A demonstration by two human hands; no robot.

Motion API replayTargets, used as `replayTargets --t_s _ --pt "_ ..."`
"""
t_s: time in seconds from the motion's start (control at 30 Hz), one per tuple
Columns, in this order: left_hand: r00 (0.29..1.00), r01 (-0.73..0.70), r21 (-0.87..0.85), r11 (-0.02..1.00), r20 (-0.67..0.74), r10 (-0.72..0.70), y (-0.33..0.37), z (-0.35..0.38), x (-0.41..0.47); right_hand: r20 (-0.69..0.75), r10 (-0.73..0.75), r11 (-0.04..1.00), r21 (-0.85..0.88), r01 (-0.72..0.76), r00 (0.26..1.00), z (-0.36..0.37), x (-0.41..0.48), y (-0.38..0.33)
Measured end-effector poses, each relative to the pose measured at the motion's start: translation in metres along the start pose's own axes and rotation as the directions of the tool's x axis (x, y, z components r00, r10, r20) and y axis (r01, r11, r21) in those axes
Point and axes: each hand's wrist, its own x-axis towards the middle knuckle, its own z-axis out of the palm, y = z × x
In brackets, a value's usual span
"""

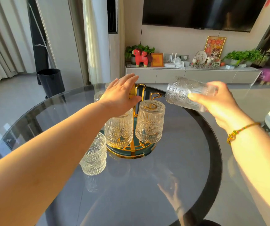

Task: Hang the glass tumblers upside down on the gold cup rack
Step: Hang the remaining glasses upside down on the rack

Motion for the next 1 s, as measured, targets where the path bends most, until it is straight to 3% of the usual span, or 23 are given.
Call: replayTargets --t_s 0.2,0.47,0.73,1.0 --pt "1.0 -0.025 0.016 1.0 0.014 0.025 -0.006 0.002 0.003 0.119 -0.092 0.95 -0.287 0.123 0.989 0.022 0.035 -0.036" --pt "0.999 -0.05 0.006 0.999 0.011 0.05 -0.011 0.003 0.005 0.357 -0.08 0.871 -0.429 0.24 0.931 0.071 0.055 -0.053" --pt "0.998 -0.069 -0.004 0.998 0.015 0.069 -0.017 0.004 0.008 0.432 0.027 0.809 -0.539 0.234 0.901 0.099 0.054 -0.047" --pt "0.995 -0.094 -0.016 0.995 0.017 0.094 -0.02 0.004 0.01 0.394 0.131 0.772 -0.616 0.156 0.91 0.114 0.049 -0.034"
